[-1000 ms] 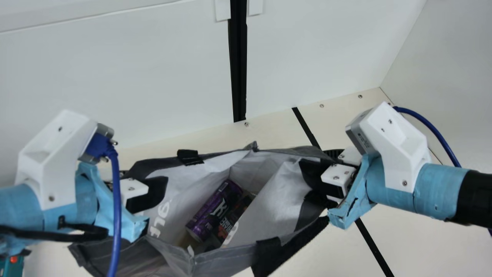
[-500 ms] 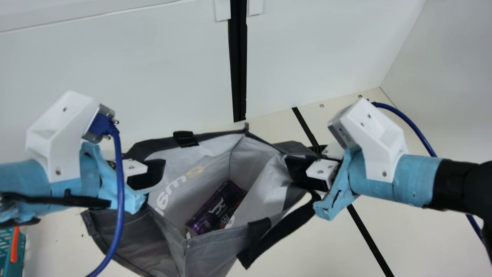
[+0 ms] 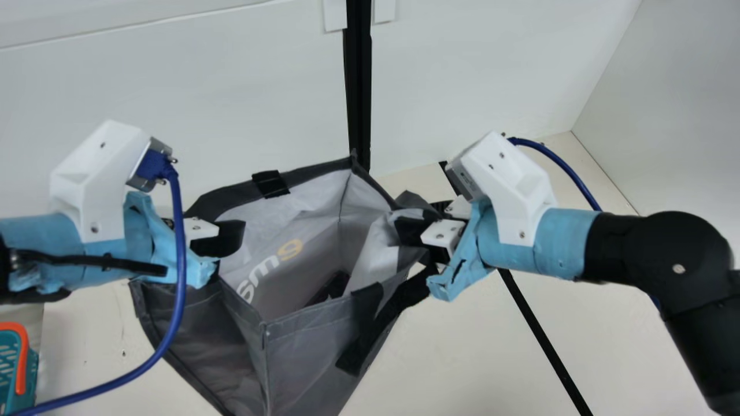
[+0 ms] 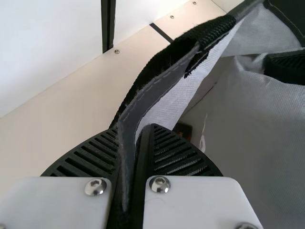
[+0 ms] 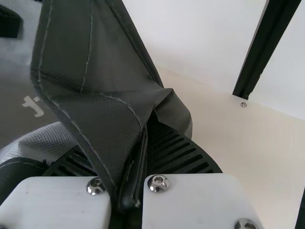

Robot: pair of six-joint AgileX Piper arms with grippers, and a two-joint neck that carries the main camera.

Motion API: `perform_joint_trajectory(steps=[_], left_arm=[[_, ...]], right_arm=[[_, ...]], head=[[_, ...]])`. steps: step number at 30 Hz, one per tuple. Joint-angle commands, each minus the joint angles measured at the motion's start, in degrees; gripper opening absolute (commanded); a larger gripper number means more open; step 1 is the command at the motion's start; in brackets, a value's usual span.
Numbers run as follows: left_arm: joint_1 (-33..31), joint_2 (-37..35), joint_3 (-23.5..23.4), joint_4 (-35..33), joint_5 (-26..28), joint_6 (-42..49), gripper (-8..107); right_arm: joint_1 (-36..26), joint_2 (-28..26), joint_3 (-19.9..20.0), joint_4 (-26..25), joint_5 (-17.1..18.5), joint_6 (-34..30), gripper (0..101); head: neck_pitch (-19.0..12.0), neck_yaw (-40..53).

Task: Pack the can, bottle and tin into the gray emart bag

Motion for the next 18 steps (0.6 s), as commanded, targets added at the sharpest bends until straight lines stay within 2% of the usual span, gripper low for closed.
perform_joint_trajectory(steps=[1, 9, 18], left_arm=[[0.3, 0.4, -0.3, -0.3, 0.0, 0.3, 10], [1.2, 1.8, -1.3, -1.1, 0.0, 1.2, 10], [1.5, 2.1, -1.7, -1.4, 0.0, 1.7, 10]], right_arm=[[0.7, 0.7, -0.1, -0.6, -1.2, 0.3, 0], [2.7, 3.2, -0.9, -1.9, -4.1, 1.7, 0], [2.7, 3.3, -0.9, -1.6, -4.2, 1.7, 0]], head=[[-1.3, 0.0], [-1.3, 0.0], [-1.3, 0.0]])
